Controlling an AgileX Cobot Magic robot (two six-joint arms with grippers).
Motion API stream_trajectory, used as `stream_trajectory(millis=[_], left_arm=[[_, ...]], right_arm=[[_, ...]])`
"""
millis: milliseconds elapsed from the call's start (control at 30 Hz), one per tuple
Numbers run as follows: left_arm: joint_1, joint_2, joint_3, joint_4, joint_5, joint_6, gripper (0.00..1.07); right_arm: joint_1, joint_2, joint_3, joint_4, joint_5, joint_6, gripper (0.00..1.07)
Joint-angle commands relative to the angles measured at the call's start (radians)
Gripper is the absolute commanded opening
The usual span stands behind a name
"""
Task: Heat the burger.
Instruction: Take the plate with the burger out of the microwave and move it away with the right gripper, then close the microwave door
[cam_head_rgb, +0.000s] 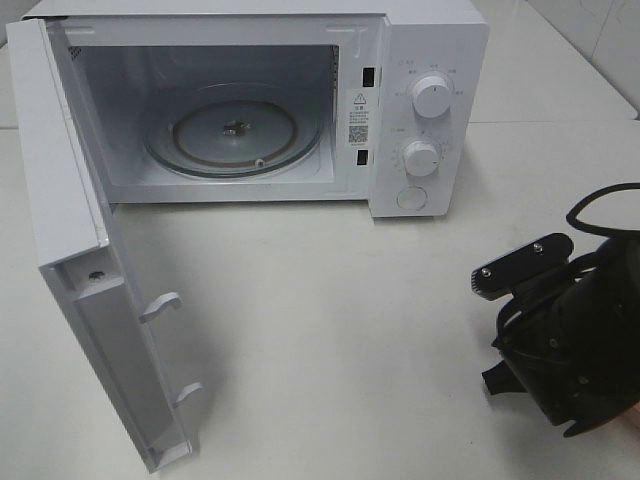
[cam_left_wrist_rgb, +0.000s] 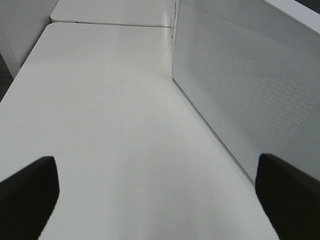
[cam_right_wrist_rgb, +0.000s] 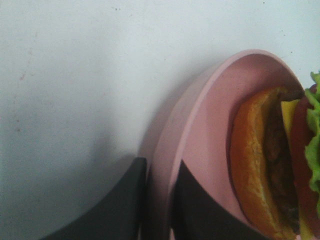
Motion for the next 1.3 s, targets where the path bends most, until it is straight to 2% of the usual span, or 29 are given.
stream_trajectory(millis=[33, 67, 133, 167, 200, 333, 500, 567, 600, 667, 767, 833, 867, 900, 967, 1000, 1033, 1100, 1133, 1200, 1300], left_arm=[[0.0, -0.005, 0.003, 0.001, -0.004, -0.007, 1.0], [0.0, -0.005, 0.003, 0.001, -0.004, -0.007, 1.0], [0.0, -0.005, 0.003, 0.001, -0.004, -0.007, 1.0], [0.0, -0.005, 0.003, 0.001, -0.004, -0.007, 1.0], [0.0, -0.005, 0.003, 0.001, -0.004, -0.007, 1.0], [0.0, -0.005, 0.003, 0.001, -0.004, -0.007, 1.0], [0.0, -0.005, 0.003, 0.001, -0.004, -0.007, 1.0], [0.0, -0.005, 0.003, 0.001, -0.004, -0.007, 1.0], [0.0, -0.005, 0.003, 0.001, -0.004, -0.007, 1.0], [0.0, -0.005, 0.003, 0.001, -0.004, -0.007, 1.0], [0.0, -0.005, 0.003, 0.001, -0.004, -0.007, 1.0], [0.0, -0.005, 0.003, 0.001, -0.004, -0.007, 1.0], [0.0, -0.005, 0.003, 0.001, -0.004, -0.007, 1.0], [0.0, -0.005, 0.003, 0.001, -0.004, -0.007, 1.0], [0.0, -0.005, 0.003, 0.001, -0.004, -0.007, 1.0], [0.0, -0.005, 0.003, 0.001, -0.004, -0.007, 1.0], [0.0, -0.005, 0.003, 0.001, -0.004, -0.007, 1.0], [0.0, -0.005, 0.003, 0.001, -0.004, -0.007, 1.0], [0.0, -0.005, 0.003, 0.001, -0.004, -0.007, 1.0], [0.0, -0.005, 0.003, 0.001, -0.004, -0.007, 1.0], [0.0, -0.005, 0.003, 0.001, -0.004, -0.007, 1.0]], right_arm=[[-0.004, -0.028, 0.002, -0.011, 0.034, -0.032, 0.4], [-0.004, -0.028, 0.002, -0.011, 0.034, -0.032, 0.4], [-0.004, -0.072, 0.002, 0.003, 0.033, -0.068, 0.5], [-0.004, -0.072, 0.002, 0.003, 0.033, -0.068, 0.5], [-0.004, -0.115, 0.002, 0.023, 0.028, -0.092, 0.56], [-0.004, -0.183, 0.002, 0.045, -0.002, -0.131, 0.58], [-0.004, -0.31, 0.002, 0.134, -0.109, -0.274, 0.58], [-0.004, -0.393, 0.002, 0.21, -0.174, -0.379, 0.58], [-0.004, -0.393, 0.002, 0.21, -0.174, -0.379, 0.58], [-0.004, -0.469, 0.002, 0.305, -0.213, -0.513, 0.59], [-0.004, -0.516, 0.002, 0.359, -0.235, -0.607, 0.61], [-0.004, -0.594, -0.003, 0.458, -0.255, -0.756, 0.69], [-0.004, -0.594, -0.003, 0.458, -0.255, -0.756, 0.69], [-0.004, -0.637, -0.018, 0.537, -0.254, -0.851, 0.74], [-0.004, -0.659, -0.026, 0.578, -0.252, -0.903, 0.78], [-0.004, -0.699, -0.045, 0.651, -0.247, -1.005, 0.82], [-0.004, -0.699, -0.045, 0.651, -0.247, -1.005, 0.82], [-0.004, -0.756, -0.083, 0.756, -0.212, -1.14, 0.82], [-0.004, -0.756, -0.083, 0.756, -0.212, -1.14, 0.82], [-0.004, -0.814, -0.142, 0.893, -0.121, -1.321, 0.81], [-0.004, -0.829, -0.151, 0.925, -0.102, -1.358, 0.8]])
